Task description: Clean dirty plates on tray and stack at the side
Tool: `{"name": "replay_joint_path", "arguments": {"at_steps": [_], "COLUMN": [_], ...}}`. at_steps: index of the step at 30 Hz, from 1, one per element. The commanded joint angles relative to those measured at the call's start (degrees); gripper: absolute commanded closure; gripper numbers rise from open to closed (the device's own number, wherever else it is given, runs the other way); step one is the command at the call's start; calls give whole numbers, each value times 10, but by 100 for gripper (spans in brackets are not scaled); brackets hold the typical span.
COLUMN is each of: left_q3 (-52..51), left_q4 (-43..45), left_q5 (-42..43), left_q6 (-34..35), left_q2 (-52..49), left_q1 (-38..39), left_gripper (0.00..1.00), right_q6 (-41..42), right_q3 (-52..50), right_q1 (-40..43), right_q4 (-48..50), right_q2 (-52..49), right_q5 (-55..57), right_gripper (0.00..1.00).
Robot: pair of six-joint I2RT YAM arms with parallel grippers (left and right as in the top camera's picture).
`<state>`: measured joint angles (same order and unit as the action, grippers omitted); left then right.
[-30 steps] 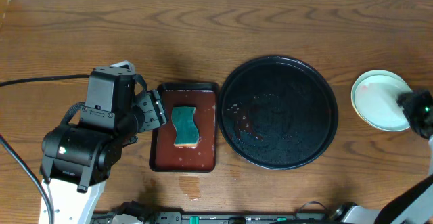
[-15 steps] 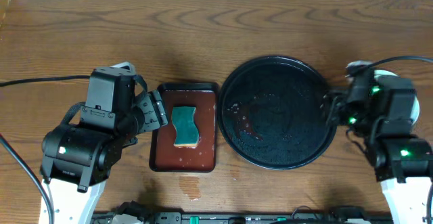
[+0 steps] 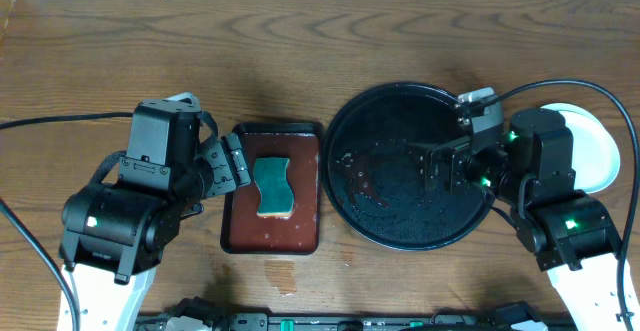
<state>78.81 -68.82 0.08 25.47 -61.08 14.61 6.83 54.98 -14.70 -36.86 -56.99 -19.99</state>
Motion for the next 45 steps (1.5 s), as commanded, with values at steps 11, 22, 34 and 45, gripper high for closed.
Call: {"name": "replay_joint_path", "arguments": {"at_steps": [11, 22, 34, 45], "left_q3": [7, 7, 7, 7], "left_q4": [-2, -2, -2, -2], "left_q5": [0, 0, 0, 0], "left_q6": [-1, -2, -2, -2], "left_q2": [0, 0, 0, 0], "left_q1": [-3, -3, -3, -3], "left_gripper": [13, 13, 13, 12], "right_q6": [-22, -73, -73, -73], "right_q3": [-12, -309, -512, -547], "right_q1": [-2, 5, 62, 64], "right_q4": [-13, 299, 315, 339], "right_q2": [24, 288, 555, 567], "right_q5": [33, 127, 139, 151], "right_gripper": [1, 1, 1, 1]}}
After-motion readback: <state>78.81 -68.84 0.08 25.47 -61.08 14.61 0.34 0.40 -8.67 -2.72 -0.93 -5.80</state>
